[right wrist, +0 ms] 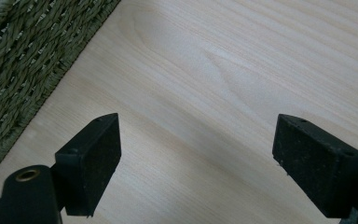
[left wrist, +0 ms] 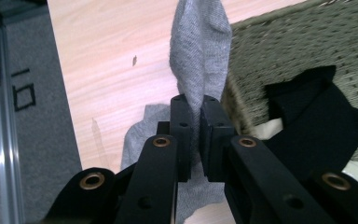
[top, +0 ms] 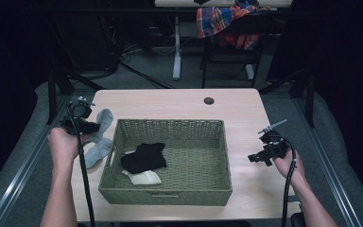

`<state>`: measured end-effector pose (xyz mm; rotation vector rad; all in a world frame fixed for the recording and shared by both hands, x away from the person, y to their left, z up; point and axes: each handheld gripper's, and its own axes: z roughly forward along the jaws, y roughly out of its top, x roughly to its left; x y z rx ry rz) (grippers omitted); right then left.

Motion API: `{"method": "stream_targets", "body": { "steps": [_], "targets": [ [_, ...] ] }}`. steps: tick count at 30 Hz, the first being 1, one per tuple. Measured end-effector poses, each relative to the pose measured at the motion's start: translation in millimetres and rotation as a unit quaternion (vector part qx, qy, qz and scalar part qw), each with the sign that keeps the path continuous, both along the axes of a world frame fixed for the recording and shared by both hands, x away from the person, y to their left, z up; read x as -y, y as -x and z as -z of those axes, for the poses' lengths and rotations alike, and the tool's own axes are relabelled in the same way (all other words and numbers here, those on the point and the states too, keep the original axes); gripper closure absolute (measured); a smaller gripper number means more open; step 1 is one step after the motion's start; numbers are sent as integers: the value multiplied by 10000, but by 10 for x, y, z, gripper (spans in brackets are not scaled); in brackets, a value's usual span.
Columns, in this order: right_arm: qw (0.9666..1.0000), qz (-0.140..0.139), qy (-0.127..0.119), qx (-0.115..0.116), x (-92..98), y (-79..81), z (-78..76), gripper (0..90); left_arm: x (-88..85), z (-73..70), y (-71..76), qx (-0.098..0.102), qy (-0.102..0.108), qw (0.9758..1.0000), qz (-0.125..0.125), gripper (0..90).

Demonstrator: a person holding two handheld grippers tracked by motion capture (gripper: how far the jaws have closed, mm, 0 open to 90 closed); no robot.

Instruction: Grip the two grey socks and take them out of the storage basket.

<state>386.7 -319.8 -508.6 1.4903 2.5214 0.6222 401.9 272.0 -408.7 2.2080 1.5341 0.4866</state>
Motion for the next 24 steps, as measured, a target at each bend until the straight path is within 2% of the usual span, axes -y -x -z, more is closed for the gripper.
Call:
{"method": "stream_targets", "body": {
  "steps": [5, 15, 22, 24],
  "targets": [
    [9999, -60, 79, -63, 6, -5, -3, 152, -89, 128, -43, -99, 31, 9999, -99, 854],
    [10000, -48, 35, -65, 1, -5, 4, 152, -186, 402, -128, -391, 50, 9989, -234, 853],
    [9999, -70, 65, -76, 3, -5, 3, 152, -211, 534, -158, -391, 53, 9989, -265, 853],
    [9999, -72, 60, -84, 1, -5, 3, 152, -213, 579, -171, -443, 47, 9986, -282, 853]
  ]
}}
